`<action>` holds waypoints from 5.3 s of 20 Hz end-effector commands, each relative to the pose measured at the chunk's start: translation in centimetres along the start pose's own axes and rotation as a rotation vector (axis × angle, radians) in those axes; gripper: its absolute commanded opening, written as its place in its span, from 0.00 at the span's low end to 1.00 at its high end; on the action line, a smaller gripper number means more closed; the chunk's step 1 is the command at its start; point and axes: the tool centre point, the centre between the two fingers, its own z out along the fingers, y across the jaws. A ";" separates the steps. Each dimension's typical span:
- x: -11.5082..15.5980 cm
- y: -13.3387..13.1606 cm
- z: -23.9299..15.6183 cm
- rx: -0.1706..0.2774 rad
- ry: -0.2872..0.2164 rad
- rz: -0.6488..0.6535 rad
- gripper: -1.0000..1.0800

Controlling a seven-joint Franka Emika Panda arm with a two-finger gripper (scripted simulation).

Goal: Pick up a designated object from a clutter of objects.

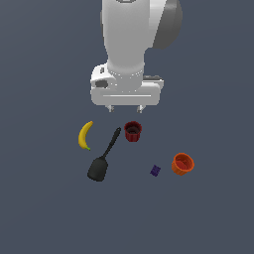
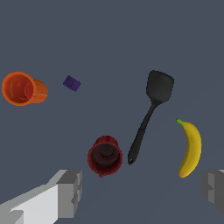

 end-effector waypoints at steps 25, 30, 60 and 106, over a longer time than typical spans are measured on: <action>0.0 -1.0 4.2 -0.090 -0.165 -0.238 0.62; -0.3 -1.8 7.6 -0.147 -0.307 -0.414 0.62; -2.5 -3.6 21.0 -0.306 -1.012 -1.118 0.62; -1.8 5.0 13.7 -0.305 -1.019 -1.119 0.00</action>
